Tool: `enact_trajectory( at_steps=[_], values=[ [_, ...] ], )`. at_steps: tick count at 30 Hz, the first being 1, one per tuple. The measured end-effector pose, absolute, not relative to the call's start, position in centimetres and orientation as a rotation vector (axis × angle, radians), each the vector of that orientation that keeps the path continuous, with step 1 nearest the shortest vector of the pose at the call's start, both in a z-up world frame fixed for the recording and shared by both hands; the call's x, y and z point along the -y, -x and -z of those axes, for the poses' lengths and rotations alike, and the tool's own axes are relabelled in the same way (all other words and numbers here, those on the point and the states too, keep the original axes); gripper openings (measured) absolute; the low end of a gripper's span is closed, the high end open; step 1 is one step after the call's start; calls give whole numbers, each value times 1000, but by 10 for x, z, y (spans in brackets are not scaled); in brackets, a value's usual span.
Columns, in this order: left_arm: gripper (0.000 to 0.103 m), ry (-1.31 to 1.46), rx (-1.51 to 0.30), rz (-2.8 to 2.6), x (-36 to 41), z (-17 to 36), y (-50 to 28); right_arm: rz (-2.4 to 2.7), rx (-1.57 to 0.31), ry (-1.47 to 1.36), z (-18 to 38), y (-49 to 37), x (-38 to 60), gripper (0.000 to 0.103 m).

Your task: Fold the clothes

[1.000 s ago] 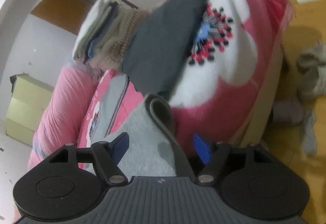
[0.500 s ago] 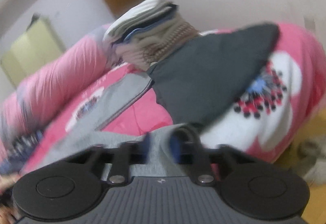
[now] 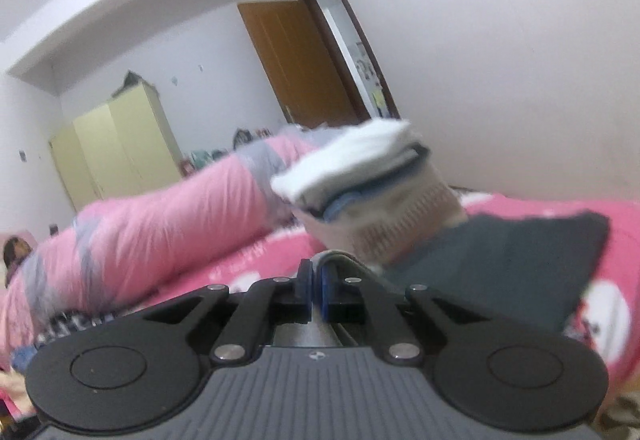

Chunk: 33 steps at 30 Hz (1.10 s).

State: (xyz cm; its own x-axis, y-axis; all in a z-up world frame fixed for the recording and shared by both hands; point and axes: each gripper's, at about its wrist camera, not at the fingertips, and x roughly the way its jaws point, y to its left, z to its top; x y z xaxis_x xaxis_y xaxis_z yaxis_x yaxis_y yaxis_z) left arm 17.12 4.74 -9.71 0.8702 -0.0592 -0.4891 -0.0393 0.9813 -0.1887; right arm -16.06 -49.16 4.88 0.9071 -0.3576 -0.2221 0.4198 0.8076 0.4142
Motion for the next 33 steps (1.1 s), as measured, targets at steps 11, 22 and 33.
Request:
enact_trajectory(
  at_steps=[11,22,33],
  values=[
    [55,198,-515,11,-48,97,-171,437,-202,-566,-41,55,562,4],
    [55,197,-516,11,-48,97,-171,553,-357,-650,15,-44,622,19],
    [55,198,-515,10,-48,97,-172,500,-280,-826,17,31,622,41]
  ],
)
